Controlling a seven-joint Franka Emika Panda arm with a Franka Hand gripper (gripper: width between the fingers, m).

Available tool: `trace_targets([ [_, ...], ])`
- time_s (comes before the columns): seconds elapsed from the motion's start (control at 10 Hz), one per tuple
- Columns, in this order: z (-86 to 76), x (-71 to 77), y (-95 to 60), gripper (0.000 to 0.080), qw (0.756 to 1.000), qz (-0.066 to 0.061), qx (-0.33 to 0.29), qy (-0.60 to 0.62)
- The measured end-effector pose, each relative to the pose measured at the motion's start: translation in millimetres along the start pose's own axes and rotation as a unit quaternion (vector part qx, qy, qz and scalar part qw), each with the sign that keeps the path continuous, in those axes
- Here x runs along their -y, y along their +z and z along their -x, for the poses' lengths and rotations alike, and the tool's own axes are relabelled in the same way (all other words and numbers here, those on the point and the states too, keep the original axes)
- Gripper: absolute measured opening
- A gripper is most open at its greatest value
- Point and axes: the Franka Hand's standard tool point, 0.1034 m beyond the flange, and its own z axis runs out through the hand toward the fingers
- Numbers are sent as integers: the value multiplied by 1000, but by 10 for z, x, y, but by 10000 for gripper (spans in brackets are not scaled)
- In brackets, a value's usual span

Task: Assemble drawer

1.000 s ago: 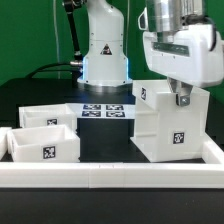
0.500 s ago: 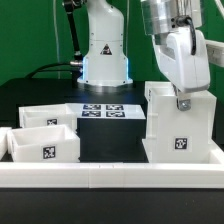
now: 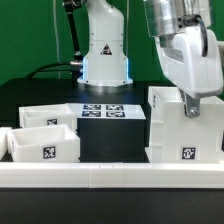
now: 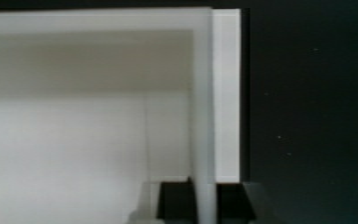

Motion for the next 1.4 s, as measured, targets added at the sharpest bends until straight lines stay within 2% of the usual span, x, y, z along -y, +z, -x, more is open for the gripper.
trace_targets([
  [0.4, 2, 11, 4, 38, 1000, 5, 1, -10],
  [0.5, 8, 10, 6, 202, 1000, 5, 1, -14],
  [0.6, 14, -8, 4, 202, 1000, 6, 1, -25],
  [0.7, 30, -96, -22, 404, 998, 12, 2, -55],
  [0.8, 62, -153, -73, 538, 997, 16, 3, -76],
  [0.9, 84, -180, -143, 538, 994, 18, 5, -105],
  [1.0, 85, -199, -255, 625, 990, 13, 4, -139],
  [1.2, 14, -274, -427, 642, 977, 8, 3, -211],
  [1.3, -18, -294, -462, 648, 974, 6, 3, -225],
  [1.4, 4, -298, -426, 648, 974, 8, 4, -227],
])
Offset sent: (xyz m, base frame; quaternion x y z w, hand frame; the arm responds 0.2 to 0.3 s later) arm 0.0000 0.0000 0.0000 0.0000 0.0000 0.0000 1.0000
